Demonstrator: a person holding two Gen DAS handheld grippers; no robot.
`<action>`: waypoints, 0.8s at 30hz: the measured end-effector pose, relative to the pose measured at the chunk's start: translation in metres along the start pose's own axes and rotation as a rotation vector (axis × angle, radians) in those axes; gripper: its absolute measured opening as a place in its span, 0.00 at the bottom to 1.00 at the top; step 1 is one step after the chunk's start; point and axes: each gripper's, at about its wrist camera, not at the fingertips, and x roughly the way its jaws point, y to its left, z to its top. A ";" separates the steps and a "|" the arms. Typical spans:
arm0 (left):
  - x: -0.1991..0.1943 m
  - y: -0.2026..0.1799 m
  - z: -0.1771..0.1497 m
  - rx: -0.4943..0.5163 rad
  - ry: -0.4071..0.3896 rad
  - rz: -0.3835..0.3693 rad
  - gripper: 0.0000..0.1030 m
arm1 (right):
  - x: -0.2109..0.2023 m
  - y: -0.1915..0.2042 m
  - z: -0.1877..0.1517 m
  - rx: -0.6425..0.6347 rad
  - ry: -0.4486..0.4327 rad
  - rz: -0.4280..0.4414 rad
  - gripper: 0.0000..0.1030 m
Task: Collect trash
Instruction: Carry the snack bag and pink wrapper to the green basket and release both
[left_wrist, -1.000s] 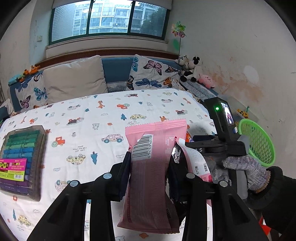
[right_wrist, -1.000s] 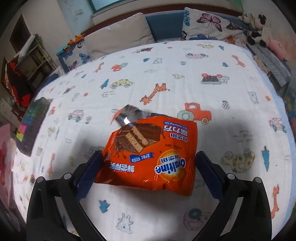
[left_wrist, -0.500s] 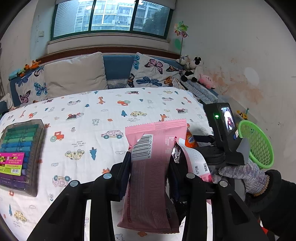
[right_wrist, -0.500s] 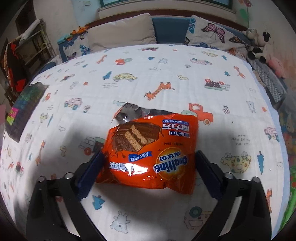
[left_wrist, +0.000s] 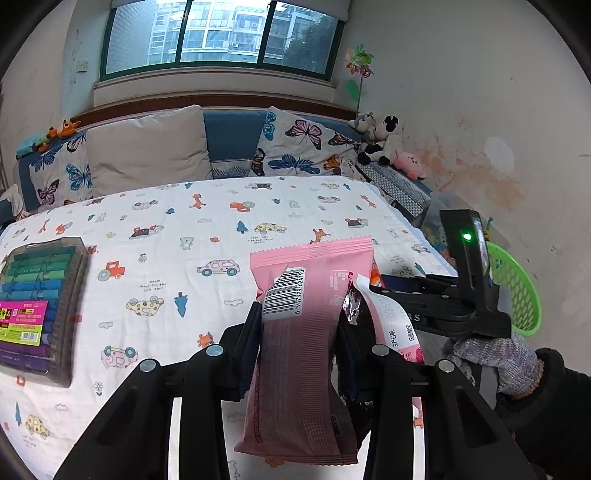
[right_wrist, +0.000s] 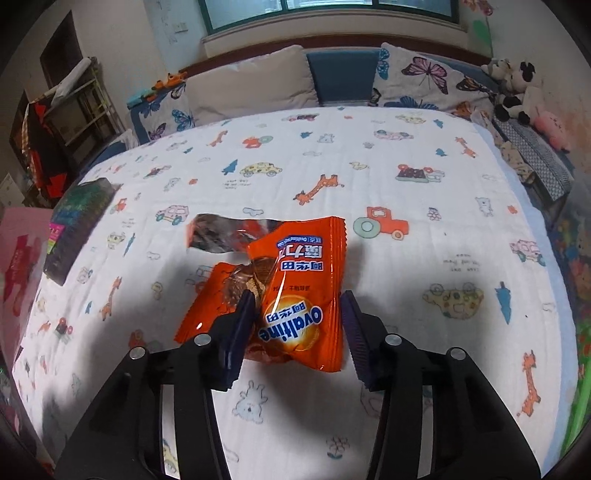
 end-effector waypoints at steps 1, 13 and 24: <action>-0.001 0.000 0.000 0.000 -0.001 -0.002 0.36 | -0.004 -0.001 -0.001 0.006 -0.007 0.002 0.44; -0.001 -0.045 0.008 0.058 -0.009 -0.064 0.36 | -0.089 -0.051 -0.027 0.082 -0.133 -0.061 0.42; 0.025 -0.141 0.021 0.158 0.014 -0.187 0.36 | -0.175 -0.162 -0.070 0.201 -0.197 -0.294 0.42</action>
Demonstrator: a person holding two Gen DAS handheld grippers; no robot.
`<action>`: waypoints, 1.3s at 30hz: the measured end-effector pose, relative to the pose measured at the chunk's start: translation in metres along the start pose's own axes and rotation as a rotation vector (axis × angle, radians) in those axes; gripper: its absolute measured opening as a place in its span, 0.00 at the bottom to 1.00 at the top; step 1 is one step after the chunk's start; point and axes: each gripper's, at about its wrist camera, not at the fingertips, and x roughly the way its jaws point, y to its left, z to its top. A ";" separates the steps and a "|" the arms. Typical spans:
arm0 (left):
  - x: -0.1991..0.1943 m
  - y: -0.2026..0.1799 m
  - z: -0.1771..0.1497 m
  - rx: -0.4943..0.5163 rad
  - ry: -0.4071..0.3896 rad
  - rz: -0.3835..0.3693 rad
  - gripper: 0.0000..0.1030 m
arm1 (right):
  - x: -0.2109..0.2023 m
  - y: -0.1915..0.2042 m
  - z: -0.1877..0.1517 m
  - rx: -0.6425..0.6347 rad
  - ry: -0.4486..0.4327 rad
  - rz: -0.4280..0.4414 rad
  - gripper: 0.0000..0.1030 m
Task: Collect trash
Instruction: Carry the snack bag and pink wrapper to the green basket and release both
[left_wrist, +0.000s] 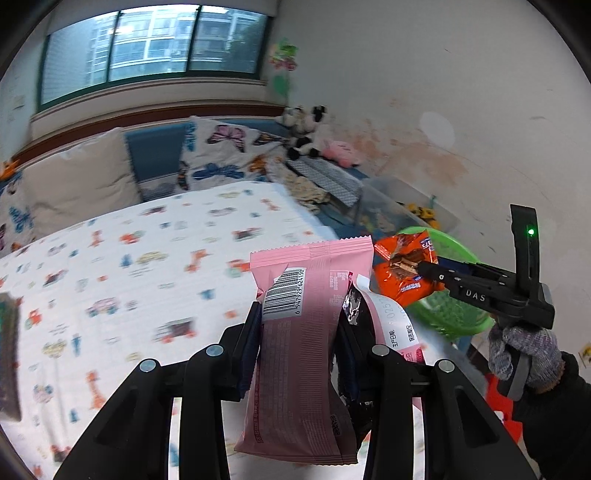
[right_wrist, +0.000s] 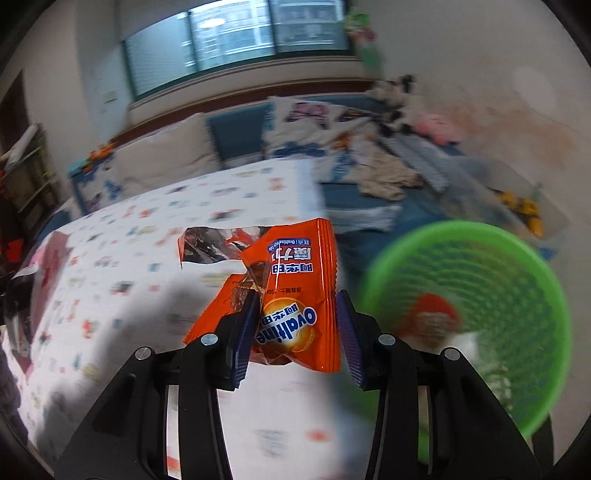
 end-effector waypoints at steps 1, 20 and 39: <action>0.005 -0.009 0.002 0.008 0.004 -0.010 0.36 | -0.003 -0.013 -0.002 0.010 0.001 -0.020 0.42; 0.097 -0.152 0.029 0.164 0.117 -0.168 0.36 | -0.027 -0.151 -0.046 0.189 0.036 -0.196 0.59; 0.176 -0.238 0.025 0.229 0.257 -0.237 0.46 | -0.085 -0.176 -0.046 0.266 -0.074 -0.183 0.71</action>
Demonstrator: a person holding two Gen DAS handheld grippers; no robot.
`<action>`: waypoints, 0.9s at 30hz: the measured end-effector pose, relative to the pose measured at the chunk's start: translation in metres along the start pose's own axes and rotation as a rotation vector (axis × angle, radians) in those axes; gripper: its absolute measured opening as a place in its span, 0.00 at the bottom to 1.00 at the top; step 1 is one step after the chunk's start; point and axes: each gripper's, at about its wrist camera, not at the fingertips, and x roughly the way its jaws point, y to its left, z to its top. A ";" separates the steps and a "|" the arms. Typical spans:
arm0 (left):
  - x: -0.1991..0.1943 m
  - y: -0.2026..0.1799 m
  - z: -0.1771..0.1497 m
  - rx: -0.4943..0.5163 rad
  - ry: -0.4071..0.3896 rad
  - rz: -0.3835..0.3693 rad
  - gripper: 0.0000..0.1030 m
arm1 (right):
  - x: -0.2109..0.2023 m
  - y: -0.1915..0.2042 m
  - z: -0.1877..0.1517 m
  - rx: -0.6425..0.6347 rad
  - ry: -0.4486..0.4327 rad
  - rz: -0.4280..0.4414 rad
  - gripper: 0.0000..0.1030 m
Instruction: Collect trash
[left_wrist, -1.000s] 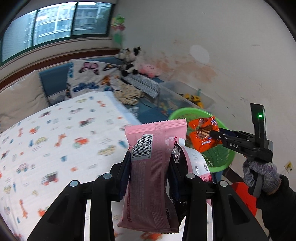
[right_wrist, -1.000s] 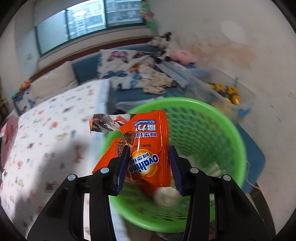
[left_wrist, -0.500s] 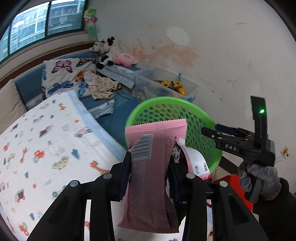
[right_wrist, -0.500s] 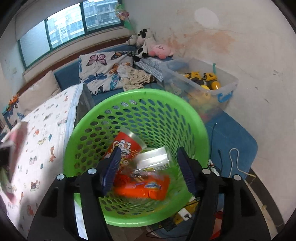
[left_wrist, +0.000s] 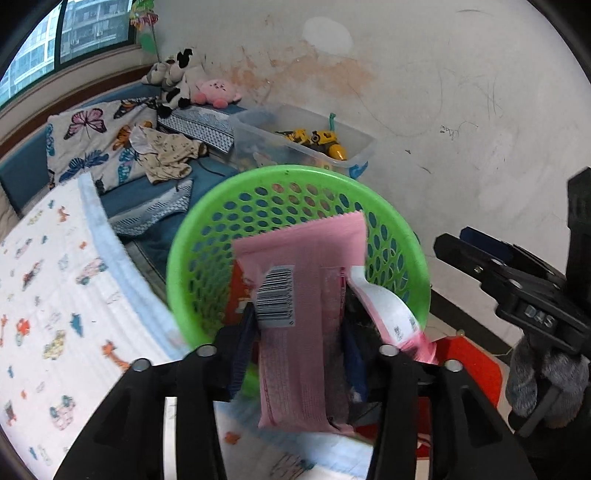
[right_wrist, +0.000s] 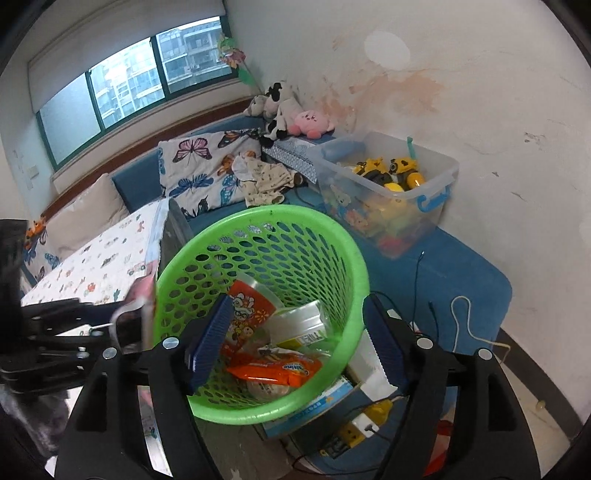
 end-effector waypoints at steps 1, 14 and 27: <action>0.003 -0.002 0.001 -0.002 0.003 -0.004 0.47 | -0.001 -0.001 0.000 0.002 -0.002 0.001 0.71; 0.000 -0.001 -0.007 -0.024 -0.016 -0.013 0.72 | -0.008 -0.001 -0.009 0.021 0.004 0.023 0.72; -0.083 0.034 -0.049 -0.077 -0.139 0.134 0.89 | -0.032 0.047 -0.027 -0.049 0.027 0.098 0.82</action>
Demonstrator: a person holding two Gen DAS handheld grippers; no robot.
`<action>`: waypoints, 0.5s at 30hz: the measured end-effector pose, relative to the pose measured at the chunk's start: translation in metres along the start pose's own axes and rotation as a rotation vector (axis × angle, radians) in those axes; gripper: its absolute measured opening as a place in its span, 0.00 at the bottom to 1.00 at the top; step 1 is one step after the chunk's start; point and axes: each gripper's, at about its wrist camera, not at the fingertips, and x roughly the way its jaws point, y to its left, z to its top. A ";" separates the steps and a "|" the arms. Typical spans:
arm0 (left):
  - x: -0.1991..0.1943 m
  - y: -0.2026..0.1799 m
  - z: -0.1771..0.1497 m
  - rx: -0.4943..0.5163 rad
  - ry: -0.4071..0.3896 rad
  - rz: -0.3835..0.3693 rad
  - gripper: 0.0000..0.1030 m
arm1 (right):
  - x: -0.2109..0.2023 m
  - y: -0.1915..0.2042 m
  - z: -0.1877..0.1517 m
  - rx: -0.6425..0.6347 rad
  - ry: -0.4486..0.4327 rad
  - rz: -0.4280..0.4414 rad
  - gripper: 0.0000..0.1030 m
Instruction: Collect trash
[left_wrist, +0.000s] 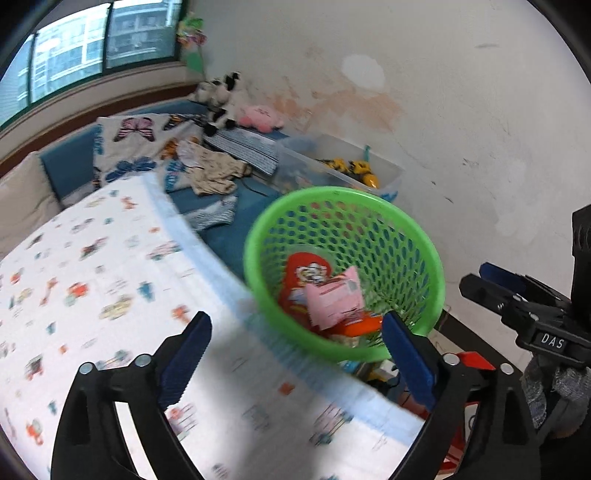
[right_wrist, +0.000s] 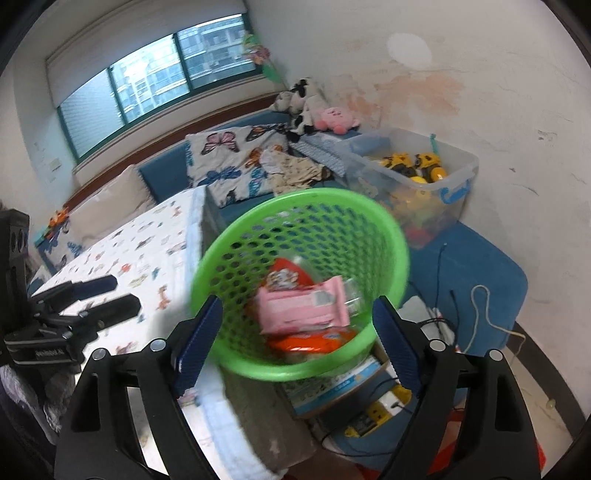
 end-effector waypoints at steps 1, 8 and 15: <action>-0.008 0.005 -0.004 -0.008 -0.012 0.017 0.89 | -0.001 0.005 -0.001 -0.009 0.002 0.002 0.82; -0.058 0.039 -0.034 -0.052 -0.047 0.144 0.92 | -0.009 0.051 -0.017 -0.080 0.018 0.060 0.89; -0.103 0.071 -0.067 -0.136 -0.083 0.226 0.93 | -0.017 0.093 -0.036 -0.134 0.026 0.111 0.92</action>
